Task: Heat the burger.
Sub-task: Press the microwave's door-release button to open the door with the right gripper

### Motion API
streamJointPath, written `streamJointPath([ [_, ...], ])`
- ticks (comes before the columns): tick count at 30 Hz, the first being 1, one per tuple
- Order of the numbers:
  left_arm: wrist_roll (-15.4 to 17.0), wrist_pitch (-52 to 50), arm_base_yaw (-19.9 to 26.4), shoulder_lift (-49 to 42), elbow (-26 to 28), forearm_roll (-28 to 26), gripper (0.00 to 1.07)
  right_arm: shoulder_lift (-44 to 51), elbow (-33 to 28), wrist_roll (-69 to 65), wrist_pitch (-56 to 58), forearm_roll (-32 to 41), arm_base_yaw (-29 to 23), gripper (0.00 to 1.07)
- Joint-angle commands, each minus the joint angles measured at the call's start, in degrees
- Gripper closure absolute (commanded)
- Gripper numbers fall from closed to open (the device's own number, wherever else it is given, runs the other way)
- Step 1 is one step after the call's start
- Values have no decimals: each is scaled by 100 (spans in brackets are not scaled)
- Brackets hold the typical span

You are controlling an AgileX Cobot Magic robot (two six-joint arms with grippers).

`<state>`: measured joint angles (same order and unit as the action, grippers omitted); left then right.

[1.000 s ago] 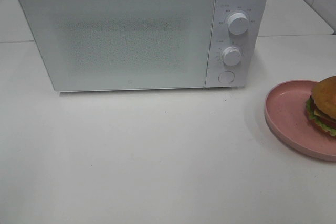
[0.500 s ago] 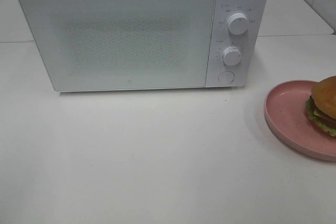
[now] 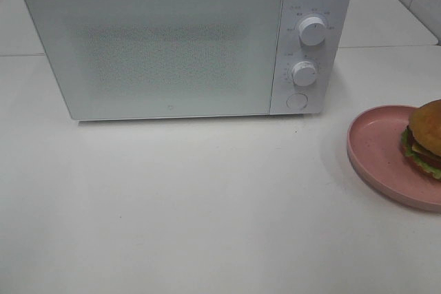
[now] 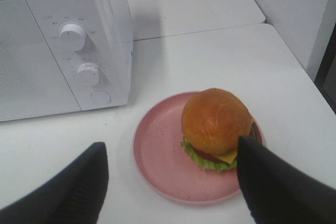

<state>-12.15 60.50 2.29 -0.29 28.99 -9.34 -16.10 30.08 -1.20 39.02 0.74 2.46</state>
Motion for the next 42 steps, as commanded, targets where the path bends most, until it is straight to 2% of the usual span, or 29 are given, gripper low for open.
streamJointPath([
  [1, 6, -63, 23, -120, -6, -6, 106, -796, 46, -52, -963, 17, 17, 42],
  [11, 6, -63, 23, -120, -6, -6, 106, -2510, 46, -23, -2126, 166, 17, 45],
  [14, 6, -63, 23, -120, -6, -6, 106, -3042, 46, 178, -2406, 166, 17, 50],
  [16, 6, -63, 23, -120, -6, -6, 106, -3547, 46, 355, -2659, 166, 17, 57],
  [17, 6, -63, 23, -120, -6, -6, 106, -3547, 46, 355, -2659, 166, 17, 57],
  [18, 6, -63, 23, -120, -6, -6, 106, -3879, 46, 367, -2848, 166, 17, 65],
  [20, 6, -63, 23, -120, -6, -6, 106, -4005, 46, 367, -2951, 166, 17, 69],
  [21, 6, -63, 23, -120, -6, -6, 106, -4291, 46, 367, -3191, 166, 17, 79],
  [22, 6, -63, 23, -120, -6, -6, 106, -4291, 46, 367, -3191, 166, 17, 79],
  [23, 6, -63, 23, -120, -6, -6, 106, -4526, 46, 367, -3432, 166, 17, 89],
  [25, 6, -63, 23, -120, -6, -6, 106, -4624, 46, 367, -3535, 166, 17, 93],
  [27, 6, -63, 23, -120, -6, -6, 106, -4962, 46, 367, -3902, 166, -103, 104],
  [28, 6, -63, 23, -120, -6, -6, 106, -4962, 46, 367, -3902, 166, -103, 104],
  [30, 6, -63, 23, -120, -6, -6, 106, -5346, 46, 367, -4280, 166, -630, 107],
  [33, 6, -63, 23, -120, -6, -6, 106, -5437, 46, 367, -4372, 160, -802, 107],
  [35, 6, -63, 23, -120, -6, -6, 106, -5793, 46, 367, -4693, 149, -1266, 107],
  [36, 6, -63, 23, -120, -6, -6, 106, -5793, 46, 367, -4693, 149, -1266, 107],
  [37, 6, -63, 23, -120, -6, -6, 106, -6010, 46, 367, -4916, 149, -1558, 107],
  [38, 6, -63, 23, -120, -6, -6, 106, -6010, 46, 367, -4916, 149, -1558, 107],
  [39, 6, -63, 23, -120, -6, -6, 106, -6234, 46, 367, -5174, 149, -1862, 107],
  [41, 6, -63, 23, -120, -6, -6, 106, -6366, 46, 367, -5306, 149, -1977, 107],
  [42, 6, -63, 23, -120, -6, -6, 106, -6612, 46, 355, -5621, 149, -2212, 107],
])
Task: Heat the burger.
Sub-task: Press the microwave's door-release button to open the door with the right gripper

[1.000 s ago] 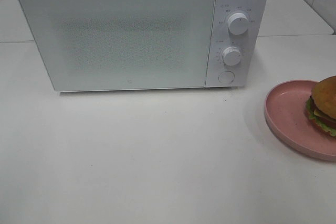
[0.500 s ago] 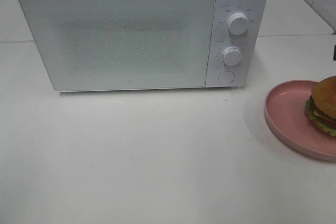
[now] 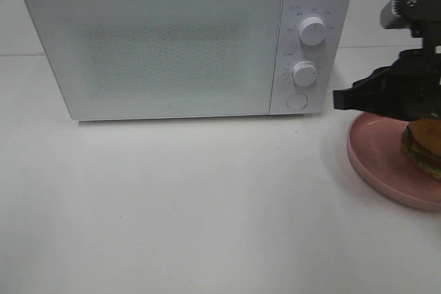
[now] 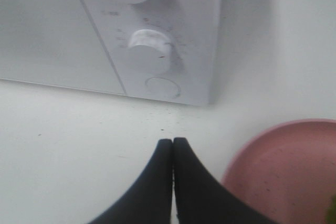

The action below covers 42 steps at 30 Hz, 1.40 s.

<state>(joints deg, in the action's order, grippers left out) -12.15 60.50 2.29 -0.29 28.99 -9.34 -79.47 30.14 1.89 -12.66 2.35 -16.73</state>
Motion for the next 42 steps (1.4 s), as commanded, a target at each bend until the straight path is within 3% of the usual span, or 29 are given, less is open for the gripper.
streamJointPath([
  [1, 6, -63, 23, -120, -6, -6, 106, -390, 40, 17, -596, -11, -395, 107],
  [6, 6, -63, 23, -120, -6, -6, 106, -928, 109, -52, -1129, -11, -665, 107],
  [12, 6, -63, 23, -115, -6, -6, 106, -1748, 561, -361, -1094, -11, -665, 107],
  [21, 6, -63, 23, -115, -6, -6, 106, -2246, 888, -1272, -1077, -11, -665, 107],
  [34, 6, -63, 23, -115, -6, -6, 106, -2991, 1564, -4108, -1169, -6, -665, 106],
  [42, 6, -63, 23, -115, -6, -6, 106, -3260, 1621, -5684, -1776, 63, -665, 106],
])
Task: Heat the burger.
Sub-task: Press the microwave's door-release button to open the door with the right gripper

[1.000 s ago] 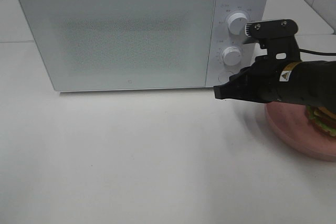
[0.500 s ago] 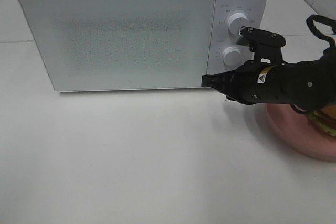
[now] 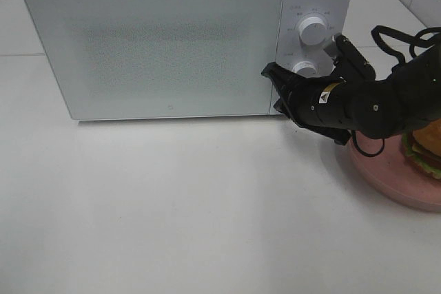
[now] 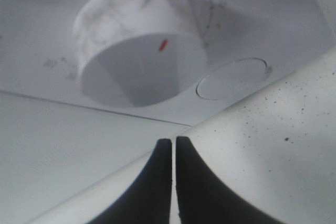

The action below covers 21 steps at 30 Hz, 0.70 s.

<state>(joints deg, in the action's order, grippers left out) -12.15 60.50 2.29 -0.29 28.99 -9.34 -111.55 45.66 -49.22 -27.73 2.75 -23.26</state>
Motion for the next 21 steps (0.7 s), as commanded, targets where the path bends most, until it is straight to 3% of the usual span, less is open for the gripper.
streamJointPath([
  [1, 6, -63, 23, -115, -6, -6, 106, -52, 69, -573, -269, 23, -11, 106],
  [8, 6, -63, 23, -115, -6, -6, 106, -252, 69, -1765, -659, 665, -11, 106],
  [21, 6, -63, 23, -115, -6, -6, 106, -286, 69, -1776, -1146, 1874, 11, 105],
])
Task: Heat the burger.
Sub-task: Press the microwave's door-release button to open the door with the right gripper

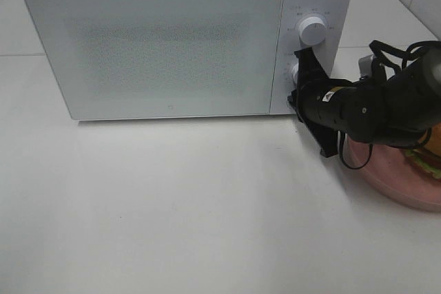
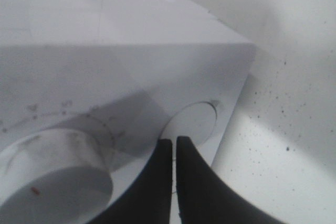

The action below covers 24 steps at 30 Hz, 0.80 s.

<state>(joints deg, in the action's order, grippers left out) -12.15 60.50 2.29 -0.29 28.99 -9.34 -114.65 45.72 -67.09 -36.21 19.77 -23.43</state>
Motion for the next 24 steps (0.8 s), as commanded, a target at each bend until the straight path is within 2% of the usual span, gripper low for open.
streamJointPath([
  [1, 6, -63, 23, -115, -6, -6, 106, 23, 63, 11, -298, 172, 29, 105],
  [15, 0, -63, 23, -115, -6, -6, 106, -418, 63, -487, -1536, -155, 29, 105],
  [24, 0, -63, 23, -115, -6, -6, 106, -418, 304, -458, -1501, -132, 29, 105],
])
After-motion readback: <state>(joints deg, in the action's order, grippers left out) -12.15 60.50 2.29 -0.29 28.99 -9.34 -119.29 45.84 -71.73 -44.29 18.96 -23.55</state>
